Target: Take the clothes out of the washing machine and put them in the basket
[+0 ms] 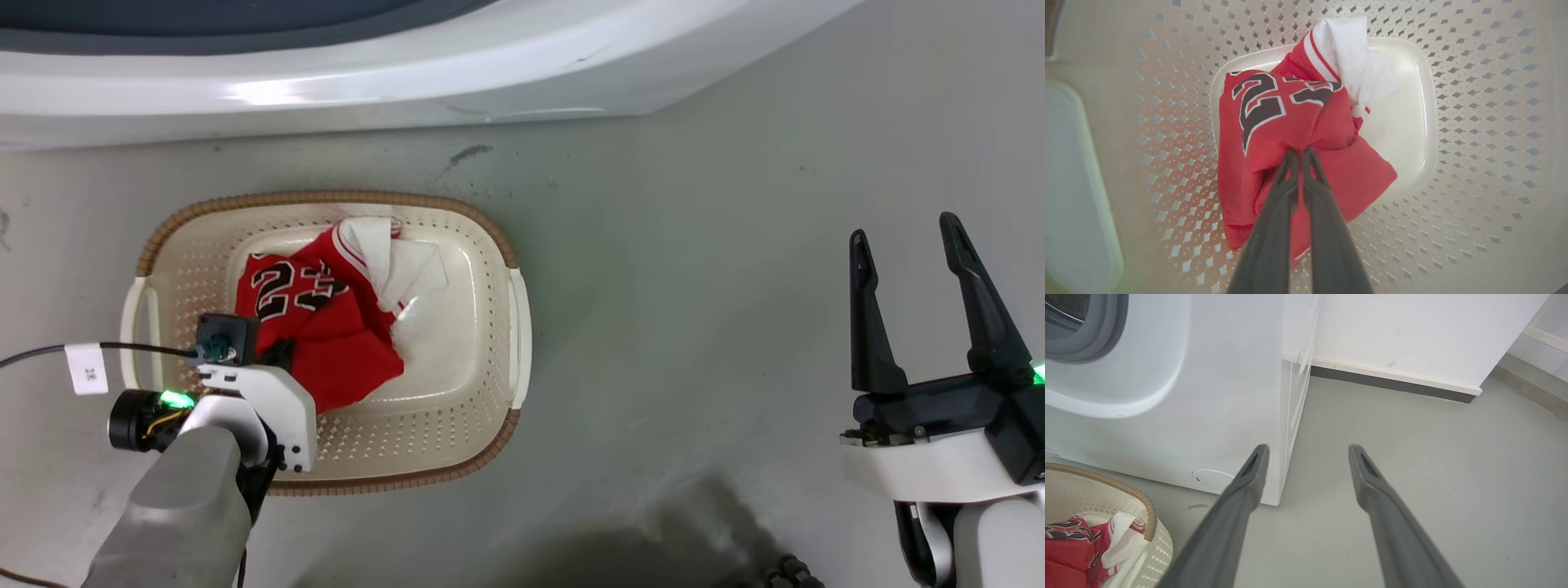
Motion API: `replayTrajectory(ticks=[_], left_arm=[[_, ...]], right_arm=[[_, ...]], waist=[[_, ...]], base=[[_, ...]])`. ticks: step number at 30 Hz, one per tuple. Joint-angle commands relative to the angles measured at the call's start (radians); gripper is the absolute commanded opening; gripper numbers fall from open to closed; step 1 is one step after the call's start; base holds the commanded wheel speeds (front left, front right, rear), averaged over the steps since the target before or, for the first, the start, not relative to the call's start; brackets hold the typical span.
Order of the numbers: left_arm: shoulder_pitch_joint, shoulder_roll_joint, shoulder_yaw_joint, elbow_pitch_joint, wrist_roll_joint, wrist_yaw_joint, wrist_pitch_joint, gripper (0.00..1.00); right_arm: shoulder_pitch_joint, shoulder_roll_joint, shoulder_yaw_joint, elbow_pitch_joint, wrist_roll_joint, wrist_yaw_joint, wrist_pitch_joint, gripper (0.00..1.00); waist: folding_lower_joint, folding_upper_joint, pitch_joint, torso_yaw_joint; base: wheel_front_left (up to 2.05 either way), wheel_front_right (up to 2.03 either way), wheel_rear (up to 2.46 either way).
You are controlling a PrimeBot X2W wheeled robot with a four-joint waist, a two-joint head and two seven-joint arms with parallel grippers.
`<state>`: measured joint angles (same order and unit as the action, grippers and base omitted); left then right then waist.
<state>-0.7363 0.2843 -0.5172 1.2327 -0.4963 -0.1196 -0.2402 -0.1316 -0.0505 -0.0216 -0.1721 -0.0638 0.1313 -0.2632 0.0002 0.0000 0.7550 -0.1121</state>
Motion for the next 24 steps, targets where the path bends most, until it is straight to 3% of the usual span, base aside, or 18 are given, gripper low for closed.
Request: replayTrajectory(ticks=[1,5,6,8,15,24], left_arm=[[-0.012,0.0,0.0,0.007,-0.004,-0.001,-0.005,0.0],[-0.032,-0.008,-0.006,0.024,-0.006,-0.003,-0.014,0.0],[-0.031,-0.011,-0.008,0.028,-0.006,-0.003,-0.016,0.21],[-0.027,-0.016,-0.011,0.032,-0.009,-0.005,-0.018,1.0],[0.015,-0.025,-0.002,0.01,-0.028,-0.008,-0.026,1.0],[0.16,0.003,0.013,-0.219,-0.014,-0.01,-0.025,1.0]], right_arm=[[-0.016,0.0,0.001,-0.008,0.001,-0.001,-0.002,1.0],[-0.019,0.0,0.002,-0.003,0.007,-0.001,-0.002,1.0],[-0.02,0.0,0.002,0.002,0.009,-0.001,-0.002,1.0],[-0.022,0.0,-0.001,0.01,0.01,-0.001,-0.002,1.0],[-0.028,0.0,0.005,0.051,0.025,-0.001,-0.002,1.0],[0.021,0.0,0.007,0.126,0.041,-0.001,-0.002,1.0]], waist=[[-0.0002,0.0,0.02,-0.009],[-0.0002,0.0,0.031,-0.008],[-0.0002,0.0,0.031,-0.007],[-0.0002,0.0,0.023,-0.005],[-0.0002,0.0,-0.057,-0.002],[-0.0002,0.0,-0.247,0.011]], base=[[0.0,0.0,0.0],[0.0,0.0,0.0],[0.0,0.0,0.0],[0.0,0.0,0.0],[0.0,0.0,0.0],[0.0,0.0,0.0]])
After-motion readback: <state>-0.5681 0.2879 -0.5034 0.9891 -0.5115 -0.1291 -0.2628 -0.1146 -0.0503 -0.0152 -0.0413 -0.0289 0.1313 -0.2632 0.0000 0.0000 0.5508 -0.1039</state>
